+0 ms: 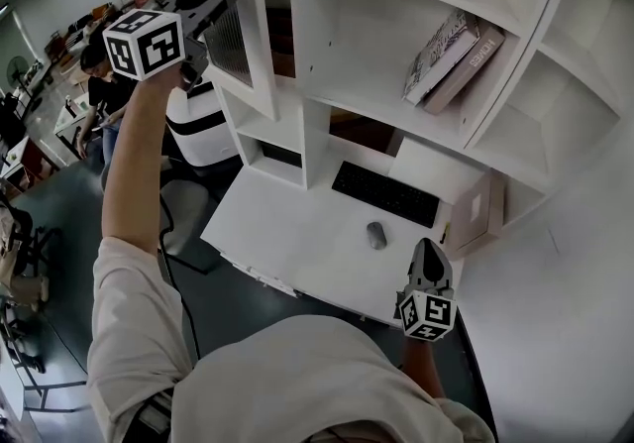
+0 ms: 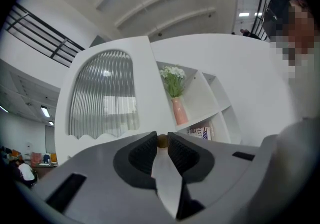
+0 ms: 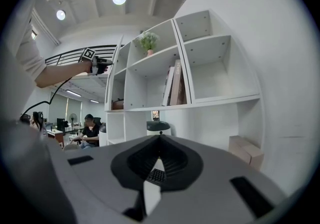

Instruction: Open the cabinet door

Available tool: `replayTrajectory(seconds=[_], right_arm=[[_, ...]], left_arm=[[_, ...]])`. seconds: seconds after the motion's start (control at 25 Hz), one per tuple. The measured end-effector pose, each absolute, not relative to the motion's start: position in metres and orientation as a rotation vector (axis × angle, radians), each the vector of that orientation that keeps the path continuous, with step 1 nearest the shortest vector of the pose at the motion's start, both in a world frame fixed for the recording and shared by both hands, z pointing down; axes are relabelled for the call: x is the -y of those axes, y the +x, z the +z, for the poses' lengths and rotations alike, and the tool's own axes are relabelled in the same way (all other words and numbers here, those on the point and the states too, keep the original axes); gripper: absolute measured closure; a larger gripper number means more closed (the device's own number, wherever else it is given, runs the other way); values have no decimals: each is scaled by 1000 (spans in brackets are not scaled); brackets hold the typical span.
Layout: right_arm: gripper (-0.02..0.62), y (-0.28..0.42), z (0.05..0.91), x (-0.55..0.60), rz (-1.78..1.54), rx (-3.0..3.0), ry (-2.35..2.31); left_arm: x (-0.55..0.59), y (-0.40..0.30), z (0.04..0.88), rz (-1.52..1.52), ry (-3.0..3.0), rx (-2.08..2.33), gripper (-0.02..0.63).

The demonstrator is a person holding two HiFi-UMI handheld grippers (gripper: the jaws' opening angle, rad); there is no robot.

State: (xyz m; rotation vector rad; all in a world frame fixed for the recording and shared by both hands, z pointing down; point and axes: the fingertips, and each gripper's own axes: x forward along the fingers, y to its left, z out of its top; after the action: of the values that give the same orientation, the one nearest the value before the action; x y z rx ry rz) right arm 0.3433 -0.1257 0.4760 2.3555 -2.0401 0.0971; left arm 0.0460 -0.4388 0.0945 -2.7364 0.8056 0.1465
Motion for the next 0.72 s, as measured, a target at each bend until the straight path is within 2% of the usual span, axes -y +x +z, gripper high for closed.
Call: replayTrajectory(seconds=[0.72], right_arm=[[592,319,474,138,93,2093,2298]], left_arm=[[413,0,95,121,-2808,-621,538]])
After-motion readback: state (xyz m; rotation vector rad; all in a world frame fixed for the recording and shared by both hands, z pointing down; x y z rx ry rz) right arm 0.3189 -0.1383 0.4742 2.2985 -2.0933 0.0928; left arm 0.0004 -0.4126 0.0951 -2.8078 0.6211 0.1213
